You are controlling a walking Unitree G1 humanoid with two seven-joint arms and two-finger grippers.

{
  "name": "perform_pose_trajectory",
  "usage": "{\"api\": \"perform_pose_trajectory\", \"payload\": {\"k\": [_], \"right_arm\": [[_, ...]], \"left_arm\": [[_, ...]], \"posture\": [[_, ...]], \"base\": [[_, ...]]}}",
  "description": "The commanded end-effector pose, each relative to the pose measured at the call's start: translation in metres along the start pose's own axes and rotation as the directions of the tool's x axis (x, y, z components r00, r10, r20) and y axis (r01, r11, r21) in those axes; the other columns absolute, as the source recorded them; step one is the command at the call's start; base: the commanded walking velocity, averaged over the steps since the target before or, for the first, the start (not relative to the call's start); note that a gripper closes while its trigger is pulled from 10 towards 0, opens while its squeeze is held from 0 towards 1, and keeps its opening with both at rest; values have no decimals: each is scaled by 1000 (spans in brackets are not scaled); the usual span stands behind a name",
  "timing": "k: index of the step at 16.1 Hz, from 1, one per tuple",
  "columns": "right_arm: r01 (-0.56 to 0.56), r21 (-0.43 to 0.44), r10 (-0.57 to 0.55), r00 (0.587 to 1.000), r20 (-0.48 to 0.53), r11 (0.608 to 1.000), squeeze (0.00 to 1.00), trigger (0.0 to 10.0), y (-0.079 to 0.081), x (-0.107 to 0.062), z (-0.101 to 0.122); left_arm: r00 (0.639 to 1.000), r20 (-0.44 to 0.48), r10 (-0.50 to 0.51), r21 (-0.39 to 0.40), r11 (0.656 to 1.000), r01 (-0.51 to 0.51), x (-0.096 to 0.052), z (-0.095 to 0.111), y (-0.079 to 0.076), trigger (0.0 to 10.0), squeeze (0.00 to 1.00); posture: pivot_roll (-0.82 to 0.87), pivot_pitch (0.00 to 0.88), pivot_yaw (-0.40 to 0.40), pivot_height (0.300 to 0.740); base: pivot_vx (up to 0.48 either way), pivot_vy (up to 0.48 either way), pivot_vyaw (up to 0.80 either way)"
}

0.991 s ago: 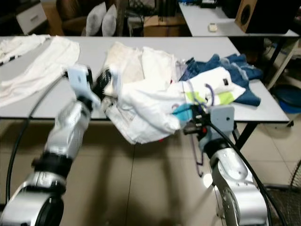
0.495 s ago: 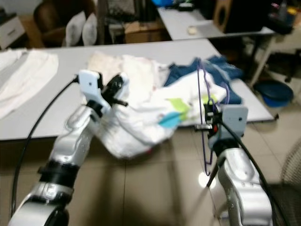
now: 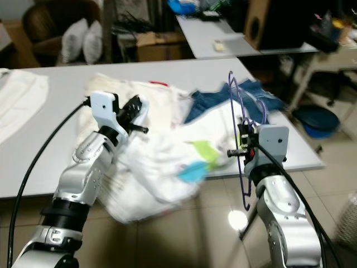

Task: Hang hanger

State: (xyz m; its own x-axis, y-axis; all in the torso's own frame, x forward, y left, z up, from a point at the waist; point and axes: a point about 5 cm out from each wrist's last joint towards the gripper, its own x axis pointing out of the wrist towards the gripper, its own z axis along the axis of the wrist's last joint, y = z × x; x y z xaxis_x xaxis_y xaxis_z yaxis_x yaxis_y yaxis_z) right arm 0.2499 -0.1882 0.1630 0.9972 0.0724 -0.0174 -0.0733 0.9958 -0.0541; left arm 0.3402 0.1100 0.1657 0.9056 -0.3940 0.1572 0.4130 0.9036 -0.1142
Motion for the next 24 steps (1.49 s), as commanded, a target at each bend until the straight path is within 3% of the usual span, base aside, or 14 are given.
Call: {"api": "perform_pose_trajectory", "payload": {"k": [1,4,6,7,9,12,14,16,17,18,20,21,22,24], "right_arm": [[-24,7,24,1000,12,1000,0,10000,-4,2,6],[-78,26,78,997,12,997,0,10000,-13,3,11],[-201,-36,200,979,-28,979,0,10000,-25,-4,15],[-226,-52,224,974,-43,973,0,10000,-27,-6,15],[-286,-88,281,957,-67,954,0,10000,-32,-13,19],[-267,-93,262,963,-62,959,0,10000,-37,-16,22],[-256,-96,252,966,-54,962,0,10000,-38,-15,24],[-245,-97,241,969,-47,965,0,10000,-40,-14,26],[-235,-98,232,972,-39,967,0,10000,-42,-12,29],[-232,-101,229,973,-35,967,0,10000,-42,-12,30],[-227,-107,225,974,-32,968,0,10000,-43,-11,31],[-219,-112,217,976,-28,969,0,10000,-44,-11,31],[-216,-113,215,976,-26,970,0,10000,-44,-11,31],[-205,-113,205,979,-15,972,0,10000,-44,-11,33]], "left_arm": [[990,-11,-142,-60,988,141,3,2,-9,10000,0],[883,25,-470,-153,871,468,7,16,-30,10000,0],[665,-85,-742,-154,670,727,7,15,-44,10000,0],[625,-119,-771,-161,637,754,7,13,-44,10000,0],[463,-304,-833,-170,526,834,6,1,-44,10000,0],[364,-501,-785,-178,505,844,5,-22,-45,10000,0],[327,-635,-699,-168,539,825,3,-44,-44,10000,0],[456,-763,-457,13,695,719,15,-64,-32,10000,0],[570,-748,-340,134,764,631,26,-63,-28,10000,0],[630,-724,-282,188,798,573,33,-60,-26,10000,0],[686,-703,-187,291,805,518,41,-56,-23,10000,0],[719,-689,-91,399,781,481,43,-56,-17,10000,0],[732,-678,-63,431,773,466,44,-55,-15,10000,0],[816,-576,-51,506,762,404,53,-43,-16,10000,0]], "posture": [[-269,0,15,740],[-270,0,21,740],[-276,0,35,740],[-279,0,42,740],[-289,0,57,740],[-294,0,61,740],[-294,0,61,740],[-299,0,55,740],[-304,0,54,740],[-306,0,54,740],[-307,0,53,740],[-311,0,55,740],[-314,0,59,740],[-316,0,65,740]], "base": [[0,0,0],[0,0,0],[0,0,0],[0,0,0],[0,0,0],[0,0,0],[0,0,0],[0,0,0],[0,0,0],[0,0,0],[0,0,0],[0,0,0],[0,0,0],[0,0,0]]}}
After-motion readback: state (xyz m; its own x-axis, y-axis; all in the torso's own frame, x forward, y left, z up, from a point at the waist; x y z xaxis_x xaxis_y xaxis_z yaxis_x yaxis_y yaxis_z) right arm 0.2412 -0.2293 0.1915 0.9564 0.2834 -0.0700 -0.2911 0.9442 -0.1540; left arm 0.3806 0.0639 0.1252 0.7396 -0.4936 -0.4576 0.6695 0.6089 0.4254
